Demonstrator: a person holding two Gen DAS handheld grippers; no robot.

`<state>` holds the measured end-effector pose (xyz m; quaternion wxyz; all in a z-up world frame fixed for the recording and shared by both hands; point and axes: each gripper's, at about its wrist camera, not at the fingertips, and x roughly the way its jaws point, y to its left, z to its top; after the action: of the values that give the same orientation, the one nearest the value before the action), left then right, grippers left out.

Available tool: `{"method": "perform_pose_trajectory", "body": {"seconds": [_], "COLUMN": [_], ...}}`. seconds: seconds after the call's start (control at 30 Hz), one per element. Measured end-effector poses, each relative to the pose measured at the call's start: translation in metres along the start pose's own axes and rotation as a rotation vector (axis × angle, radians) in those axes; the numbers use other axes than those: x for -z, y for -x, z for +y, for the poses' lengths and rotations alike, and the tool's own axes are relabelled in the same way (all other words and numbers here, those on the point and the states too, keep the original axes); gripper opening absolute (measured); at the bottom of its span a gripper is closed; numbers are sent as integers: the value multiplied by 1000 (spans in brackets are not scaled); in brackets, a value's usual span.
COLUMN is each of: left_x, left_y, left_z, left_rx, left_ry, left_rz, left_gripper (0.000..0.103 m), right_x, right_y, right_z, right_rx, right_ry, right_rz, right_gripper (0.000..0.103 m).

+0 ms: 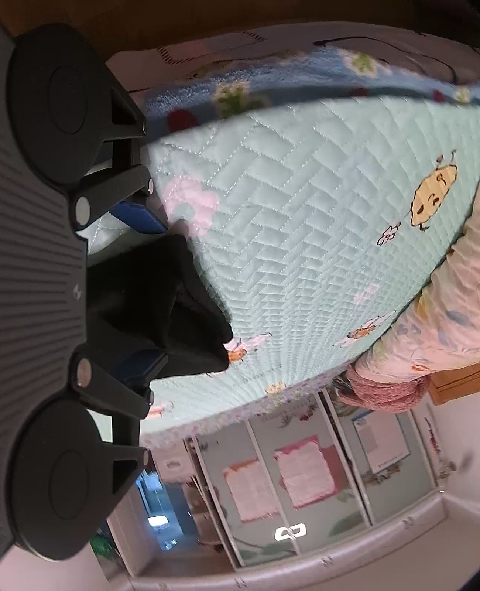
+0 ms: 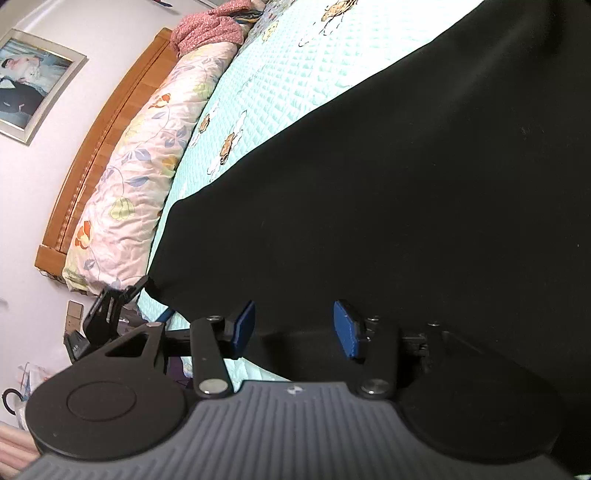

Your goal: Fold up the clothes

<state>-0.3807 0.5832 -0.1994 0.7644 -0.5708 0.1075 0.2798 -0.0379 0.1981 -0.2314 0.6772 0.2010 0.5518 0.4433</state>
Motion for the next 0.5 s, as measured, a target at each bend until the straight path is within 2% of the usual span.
{"method": "perform_pose_trajectory", "body": {"seconds": [0.23,0.5], "left_x": [-3,-8], "left_y": [4,-3], "left_z": [5,7], "left_rx": [0,6], "left_ry": [69,87], "left_rz": [-16,-28], "left_gripper": [73,75], "right_x": [-2,-1], "right_y": [-2,-1], "right_z": [2,-1], "right_rx": [-3,-17], "right_ry": [-6,-16], "right_rz": [-6,-15], "right_gripper": [50,50]}}
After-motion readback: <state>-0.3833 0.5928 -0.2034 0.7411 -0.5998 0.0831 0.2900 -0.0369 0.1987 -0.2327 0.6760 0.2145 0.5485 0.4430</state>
